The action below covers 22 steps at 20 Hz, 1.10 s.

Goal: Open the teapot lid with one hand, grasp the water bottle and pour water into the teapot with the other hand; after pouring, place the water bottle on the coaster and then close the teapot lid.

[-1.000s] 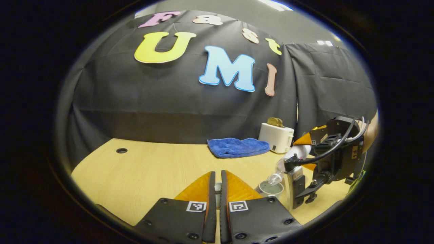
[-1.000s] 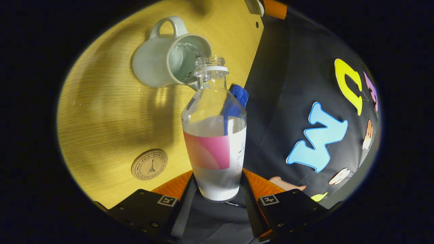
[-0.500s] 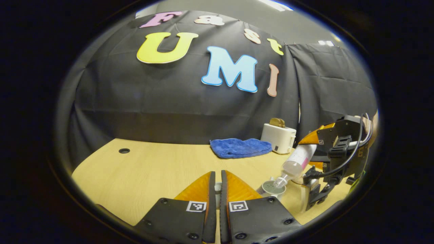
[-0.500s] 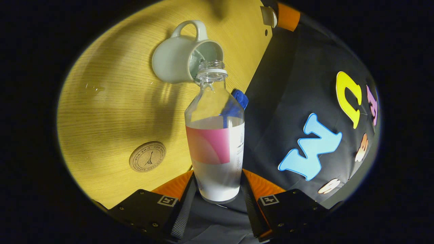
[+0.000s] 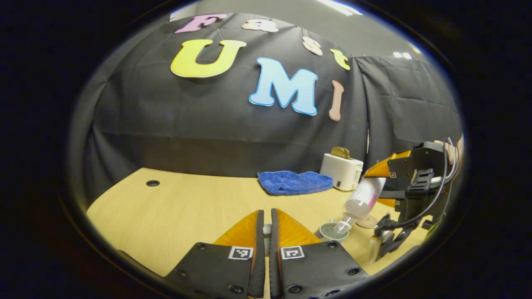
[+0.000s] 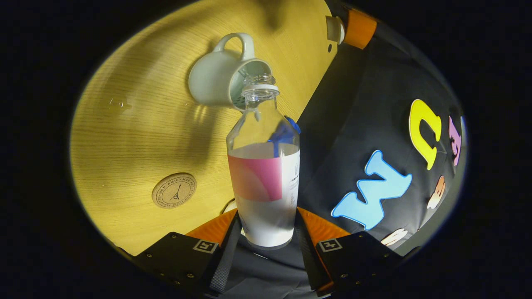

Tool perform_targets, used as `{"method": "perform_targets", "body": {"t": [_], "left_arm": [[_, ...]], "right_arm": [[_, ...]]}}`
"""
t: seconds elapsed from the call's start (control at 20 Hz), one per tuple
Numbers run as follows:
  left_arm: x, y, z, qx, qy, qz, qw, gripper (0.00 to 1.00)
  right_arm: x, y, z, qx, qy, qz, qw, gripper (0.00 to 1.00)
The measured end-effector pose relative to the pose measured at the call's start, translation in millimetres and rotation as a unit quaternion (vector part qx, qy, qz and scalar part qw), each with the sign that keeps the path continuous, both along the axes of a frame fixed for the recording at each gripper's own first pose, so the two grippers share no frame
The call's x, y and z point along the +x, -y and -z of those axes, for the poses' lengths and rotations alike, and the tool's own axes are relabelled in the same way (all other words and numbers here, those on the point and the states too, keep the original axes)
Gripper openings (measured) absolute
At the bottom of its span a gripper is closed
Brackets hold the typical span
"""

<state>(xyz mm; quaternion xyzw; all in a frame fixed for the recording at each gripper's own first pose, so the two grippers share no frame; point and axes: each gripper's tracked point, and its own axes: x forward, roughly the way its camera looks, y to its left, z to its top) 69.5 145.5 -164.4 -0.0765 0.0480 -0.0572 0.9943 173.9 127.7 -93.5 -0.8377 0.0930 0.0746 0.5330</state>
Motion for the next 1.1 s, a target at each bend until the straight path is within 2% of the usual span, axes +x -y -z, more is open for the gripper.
{"method": "perform_targets", "body": {"t": [0.8,1.1], "left_arm": [[-7,-5,2,-0.015,0.001,-0.006,1.0,0.1],[-7,-7,0,-0.01,0.002,-0.01,1.0,0.1]], "right_arm": [[4,-8,-18,-0.057,0.021,-0.03,0.998,0.72],[6,-8,-19,-0.057,0.023,-0.033,0.998,0.72]]}}
